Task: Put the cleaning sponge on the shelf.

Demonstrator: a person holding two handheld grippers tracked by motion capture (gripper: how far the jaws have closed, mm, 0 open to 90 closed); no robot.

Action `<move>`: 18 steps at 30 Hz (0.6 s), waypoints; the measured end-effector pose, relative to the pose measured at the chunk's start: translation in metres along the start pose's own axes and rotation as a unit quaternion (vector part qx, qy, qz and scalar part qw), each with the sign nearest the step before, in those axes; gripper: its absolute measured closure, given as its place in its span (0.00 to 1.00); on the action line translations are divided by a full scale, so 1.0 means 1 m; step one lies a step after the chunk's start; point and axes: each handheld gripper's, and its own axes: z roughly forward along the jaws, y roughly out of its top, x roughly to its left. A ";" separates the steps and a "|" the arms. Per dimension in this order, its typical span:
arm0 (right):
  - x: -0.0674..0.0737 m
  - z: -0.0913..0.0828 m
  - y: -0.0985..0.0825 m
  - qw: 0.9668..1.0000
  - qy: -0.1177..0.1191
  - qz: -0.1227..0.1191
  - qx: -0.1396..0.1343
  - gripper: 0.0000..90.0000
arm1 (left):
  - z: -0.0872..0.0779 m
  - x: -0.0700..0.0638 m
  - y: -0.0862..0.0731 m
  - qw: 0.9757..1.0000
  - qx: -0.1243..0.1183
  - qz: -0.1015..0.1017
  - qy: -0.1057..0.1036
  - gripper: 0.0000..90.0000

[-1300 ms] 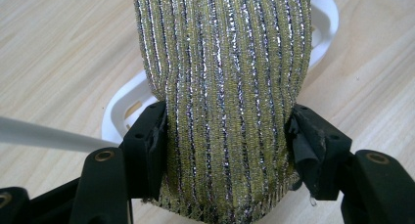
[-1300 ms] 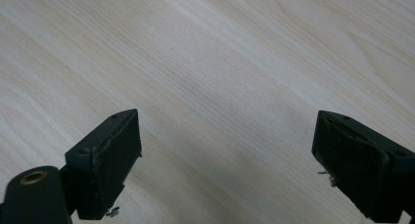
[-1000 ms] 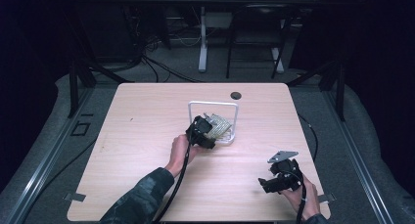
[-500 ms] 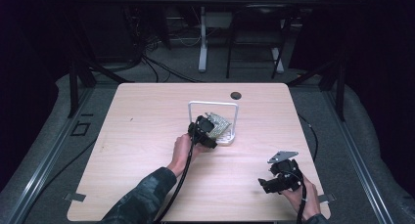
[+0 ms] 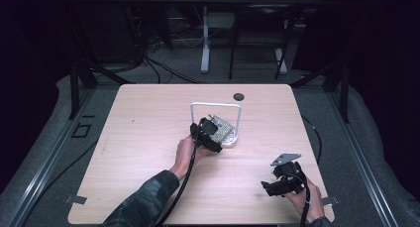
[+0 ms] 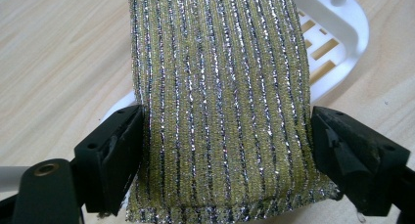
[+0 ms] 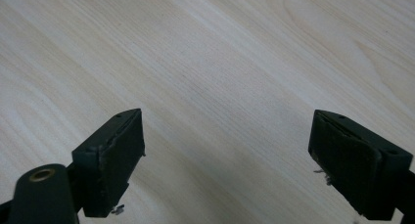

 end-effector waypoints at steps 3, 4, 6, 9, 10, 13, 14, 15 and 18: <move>0.000 0.001 0.000 1.000 0.004 -0.006 0.004 0.14 | -0.001 -0.001 0.000 1.000 -0.002 0.004 0.001 0.15; 0.000 0.002 -0.001 1.000 0.003 -0.010 0.007 0.14 | -0.001 -0.002 0.001 1.000 -0.003 0.003 0.002 0.14; 0.001 0.002 0.000 1.000 0.005 -0.007 0.006 0.14 | -0.002 -0.002 0.001 1.000 -0.007 0.006 0.001 0.13; 0.000 0.001 0.000 1.000 0.007 -0.005 0.004 0.14 | -0.004 -0.003 0.002 1.000 -0.013 0.005 -0.004 0.12; 0.000 0.001 -0.001 1.000 0.007 -0.005 0.004 0.14 | -0.005 -0.004 0.002 1.000 -0.015 0.006 -0.006 0.11; 0.000 0.001 -0.001 1.000 0.007 -0.006 0.004 0.14 | -0.009 -0.005 0.003 1.000 -0.022 0.008 -0.011 0.11; 0.000 0.001 0.000 1.000 0.007 -0.007 0.004 0.14 | -0.010 -0.006 0.003 1.000 -0.026 0.006 -0.011 0.10; 0.000 0.001 0.000 1.000 0.006 -0.008 0.005 0.14 | -0.011 -0.006 0.004 1.000 -0.026 0.007 -0.014 0.10; 0.000 0.001 0.000 1.000 0.005 -0.008 0.005 0.14 | -0.016 -0.007 0.004 0.999 -0.031 0.004 -0.019 0.10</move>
